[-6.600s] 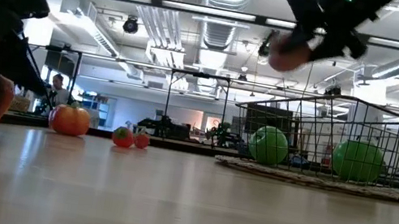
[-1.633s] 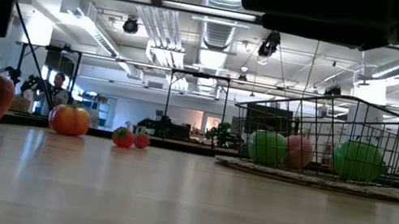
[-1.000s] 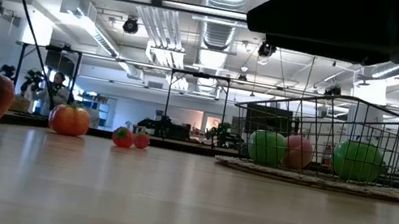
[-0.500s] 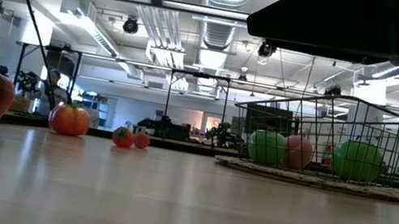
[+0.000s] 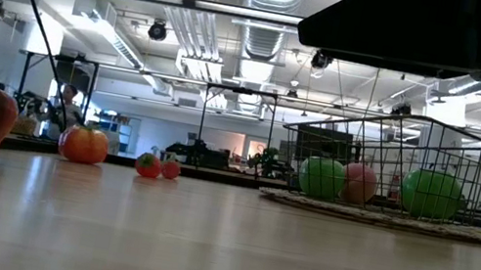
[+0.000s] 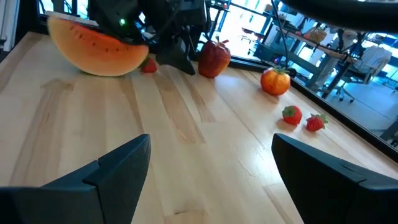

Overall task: Build produce basket
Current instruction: Put the red apple into the gold wire basket

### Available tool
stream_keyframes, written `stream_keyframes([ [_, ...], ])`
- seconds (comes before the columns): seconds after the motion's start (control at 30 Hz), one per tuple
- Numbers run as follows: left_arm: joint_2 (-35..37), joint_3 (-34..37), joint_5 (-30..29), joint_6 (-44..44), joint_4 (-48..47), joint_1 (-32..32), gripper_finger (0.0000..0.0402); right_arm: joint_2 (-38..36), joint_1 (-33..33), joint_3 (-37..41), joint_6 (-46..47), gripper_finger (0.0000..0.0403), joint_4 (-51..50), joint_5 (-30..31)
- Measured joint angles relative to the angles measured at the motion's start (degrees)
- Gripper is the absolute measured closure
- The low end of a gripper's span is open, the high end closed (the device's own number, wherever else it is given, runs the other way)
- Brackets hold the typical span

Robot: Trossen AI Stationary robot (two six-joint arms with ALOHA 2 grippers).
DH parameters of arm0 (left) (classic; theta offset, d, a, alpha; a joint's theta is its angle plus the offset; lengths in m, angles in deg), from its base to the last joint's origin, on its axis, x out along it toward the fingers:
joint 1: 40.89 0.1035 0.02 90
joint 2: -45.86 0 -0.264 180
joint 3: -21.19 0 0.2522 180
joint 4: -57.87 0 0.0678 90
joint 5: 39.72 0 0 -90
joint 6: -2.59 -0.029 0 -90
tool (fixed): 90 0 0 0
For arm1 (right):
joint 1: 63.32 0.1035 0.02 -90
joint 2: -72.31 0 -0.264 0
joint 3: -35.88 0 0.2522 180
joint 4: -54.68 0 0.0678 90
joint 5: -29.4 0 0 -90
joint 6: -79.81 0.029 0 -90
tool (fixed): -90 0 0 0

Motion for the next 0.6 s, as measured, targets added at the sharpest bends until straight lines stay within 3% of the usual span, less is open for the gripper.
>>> stream_keyframes([
  [0.37, -0.1, 8.6, -9.7, 1.5, 9.9, 0.5, 0.0079, 0.0, 0.0, 0.0, 0.7, 0.0077, 0.0, 0.0],
  [0.6, -0.3, 12.1, -17.4, 3.1, 10.8, 0.8, 0.0079, 0.0, 0.0, 0.0, 1.6, 0.0077, 0.7, 0.0],
])
